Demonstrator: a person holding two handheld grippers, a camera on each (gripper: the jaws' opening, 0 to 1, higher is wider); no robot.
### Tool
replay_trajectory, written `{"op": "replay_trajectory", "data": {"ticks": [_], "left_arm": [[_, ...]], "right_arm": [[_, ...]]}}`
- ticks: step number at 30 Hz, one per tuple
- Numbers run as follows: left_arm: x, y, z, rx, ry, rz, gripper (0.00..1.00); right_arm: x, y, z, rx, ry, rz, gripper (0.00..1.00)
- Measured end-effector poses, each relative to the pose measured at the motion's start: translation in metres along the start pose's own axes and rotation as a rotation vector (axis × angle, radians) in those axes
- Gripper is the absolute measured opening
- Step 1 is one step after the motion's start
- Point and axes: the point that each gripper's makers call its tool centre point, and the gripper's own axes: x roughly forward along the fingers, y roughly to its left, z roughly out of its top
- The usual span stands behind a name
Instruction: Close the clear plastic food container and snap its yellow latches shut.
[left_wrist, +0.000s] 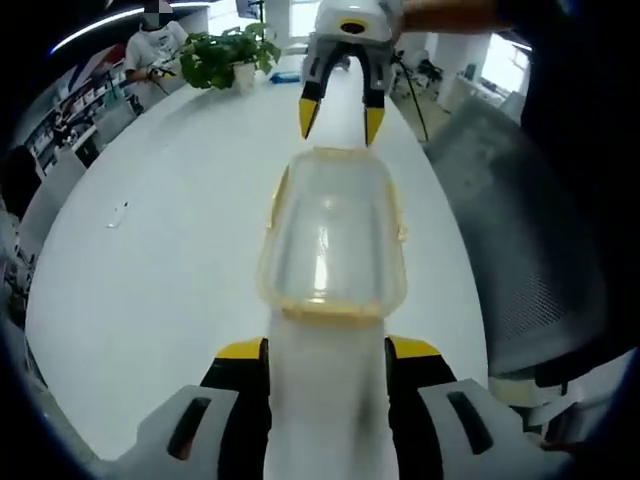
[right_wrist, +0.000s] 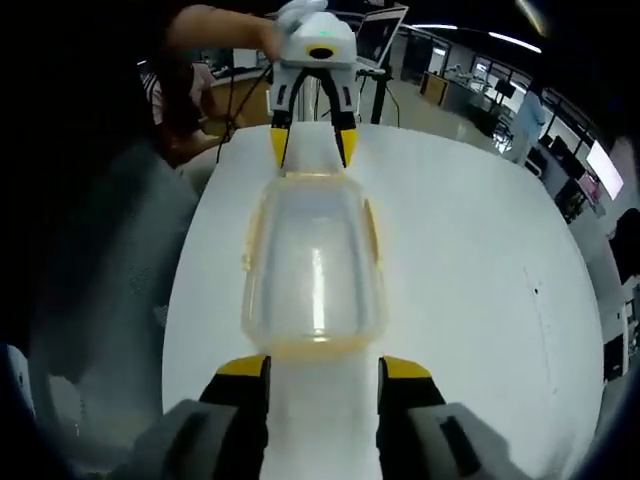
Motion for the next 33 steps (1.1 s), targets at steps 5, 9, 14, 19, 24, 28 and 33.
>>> {"op": "replay_trajectory", "data": {"ticks": [5,9,14,19,24,28,33], "left_arm": [[0.002,0.002,0.003,-0.011,-0.011,0.006,0.42],[0.000,0.003,0.015,0.003,-0.031,0.012,0.38],[0.001,0.002,0.035,0.014,-0.067,0.025,0.37],[0.012,-0.001,0.046,0.027,-0.075,0.014,0.36],[0.022,-0.004,0.063,0.033,-0.101,-0.009,0.35],[0.031,-0.008,0.072,0.045,-0.112,-0.021,0.34],[0.038,-0.013,0.079,0.071,-0.114,-0.024,0.32]], "right_arm": [[0.004,0.004,0.011,0.017,-0.026,0.008,0.35],[0.008,0.006,0.020,0.006,-0.037,0.015,0.35],[0.010,0.005,0.033,0.001,-0.061,0.014,0.34],[0.019,0.006,0.041,-0.014,-0.058,0.033,0.33],[0.027,0.007,0.055,-0.033,-0.069,0.046,0.32],[0.031,0.006,0.064,-0.044,-0.075,0.050,0.32],[0.033,0.007,0.075,-0.050,-0.094,0.058,0.32]]}}
